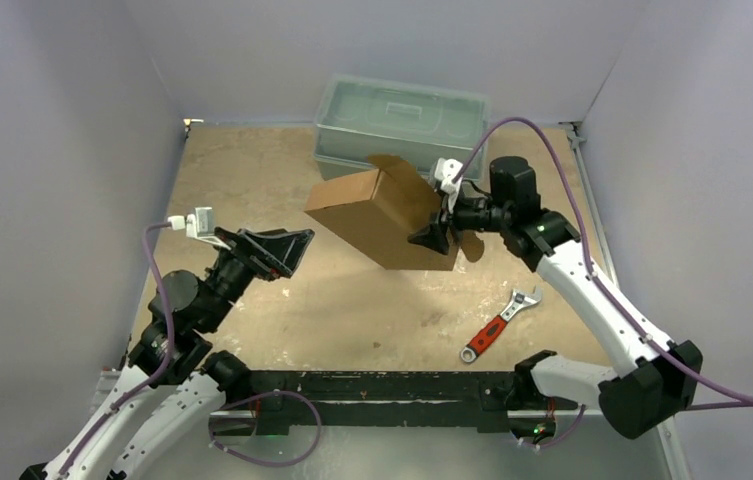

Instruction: Fold the paper box

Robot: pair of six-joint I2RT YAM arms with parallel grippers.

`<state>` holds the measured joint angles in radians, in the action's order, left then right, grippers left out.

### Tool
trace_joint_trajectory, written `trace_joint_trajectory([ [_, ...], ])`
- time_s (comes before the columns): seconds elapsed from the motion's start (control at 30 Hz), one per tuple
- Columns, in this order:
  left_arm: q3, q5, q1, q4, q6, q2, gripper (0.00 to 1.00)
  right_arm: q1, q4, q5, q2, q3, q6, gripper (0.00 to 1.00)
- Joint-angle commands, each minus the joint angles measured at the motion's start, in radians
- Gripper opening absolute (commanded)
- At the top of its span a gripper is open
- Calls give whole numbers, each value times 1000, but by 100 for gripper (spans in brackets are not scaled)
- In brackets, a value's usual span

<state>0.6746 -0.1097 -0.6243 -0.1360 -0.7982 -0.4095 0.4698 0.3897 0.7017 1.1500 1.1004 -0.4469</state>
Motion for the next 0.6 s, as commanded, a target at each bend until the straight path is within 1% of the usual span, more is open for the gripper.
trace_joint_trajectory([
  [0.0, -28, 39, -1, 22, 49, 8, 99, -73, -50, 268, 44, 17, 329, 61],
  [0.07, -44, 46, -1, 24, 45, 19, 99, -107, -150, 333, 48, -52, 513, 62],
  [0.2, -84, 55, -1, 25, 25, 43, 99, -160, -399, 428, 57, -236, 813, 62],
  [0.33, -138, 70, -1, 45, -14, 64, 99, -199, -640, 471, 88, -372, 1076, 62],
  [0.4, -163, 74, -1, 57, -30, 74, 99, -215, -724, 478, 104, -419, 1146, 63],
  [0.43, -174, 76, -1, 62, -38, 78, 99, -227, -732, 465, 109, -441, 1170, 63],
  [0.5, -198, 81, -1, 72, -56, 83, 99, -245, -843, 449, 118, -499, 1259, 64],
  [0.57, -221, 88, -1, 84, -77, 83, 99, -264, -893, 413, 126, -550, 1307, 66],
])
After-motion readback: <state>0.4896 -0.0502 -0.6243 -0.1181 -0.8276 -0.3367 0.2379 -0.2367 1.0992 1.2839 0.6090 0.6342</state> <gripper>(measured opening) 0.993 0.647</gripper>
